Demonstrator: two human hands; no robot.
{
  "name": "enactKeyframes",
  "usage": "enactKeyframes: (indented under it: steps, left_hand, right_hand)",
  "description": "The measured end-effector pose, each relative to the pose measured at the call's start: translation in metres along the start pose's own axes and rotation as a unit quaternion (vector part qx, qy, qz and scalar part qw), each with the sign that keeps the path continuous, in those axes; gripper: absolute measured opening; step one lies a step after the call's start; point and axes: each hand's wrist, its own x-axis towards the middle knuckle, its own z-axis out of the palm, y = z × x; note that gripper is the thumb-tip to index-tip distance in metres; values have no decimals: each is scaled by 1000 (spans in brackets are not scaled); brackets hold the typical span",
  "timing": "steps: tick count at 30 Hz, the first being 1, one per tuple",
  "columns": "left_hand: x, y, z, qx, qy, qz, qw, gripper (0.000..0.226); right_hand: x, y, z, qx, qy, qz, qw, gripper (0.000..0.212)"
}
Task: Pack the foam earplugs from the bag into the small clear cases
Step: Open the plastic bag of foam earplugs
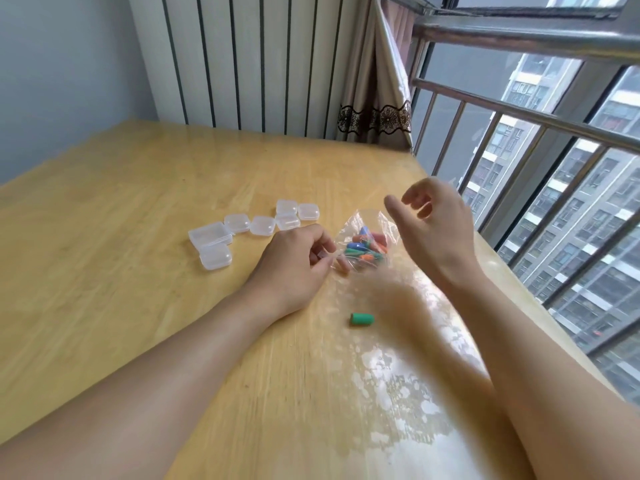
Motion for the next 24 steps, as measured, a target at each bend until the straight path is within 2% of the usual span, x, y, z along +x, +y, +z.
enactKeyframes:
  steps: [1,2,3,4,5,6,11,13,14,16,18,21,24]
  left_hand:
    - [0,0,0,-2,0,0,1000,6]
    - [-1,0,0,-4,0,-2,1000,5]
    - [-1,0,0,-7,0,-3,1000,4]
    - [-1,0,0,-9,-1,-5,1000,3]
    - [-1,0,-1,-13,1,-6,1000,2]
    - [-1,0,-1,-16,3,-7,1000,2]
    - [0,0,-1,-27,8,-9,1000,5]
    - [0,1,-1,-32,9,-9,999,5]
    - [-1,1,-1,-34,8,-10,999,5]
    - [0,2,-1,-36,11,-11,999,6]
    - [0,2,-1,-34,18,-16,999,6]
    - [1,2,-1,-32,23,-15,999,7]
    - [0,1,-1,-35,22,-10,999,6]
  right_hand:
    - [-5,-13,-13,41,-92,-43,994,30]
    - [-11,-26,-24,49,-232,-65,969,32]
    - [-17,-35,-32,6,-366,-78,927,33]
    - [-22,-41,-35,-56,-458,-82,883,37]
    - [-26,-43,-36,-107,-505,-81,853,40]
    - [-28,-44,-34,-127,-525,-75,838,38]
    - [-31,-43,-30,-93,-529,-76,840,11]
    - [-30,-41,-28,-97,-492,-100,860,6]
    - [-30,-39,-25,-88,-450,-116,881,4]
    - [-27,-32,-16,-66,-319,-141,935,6]
    - [-25,-24,-8,-107,-222,-161,956,15]
    - [-22,-14,-1,-153,-181,-161,958,21]
    - [-19,-10,1,-146,-186,-136,962,23]
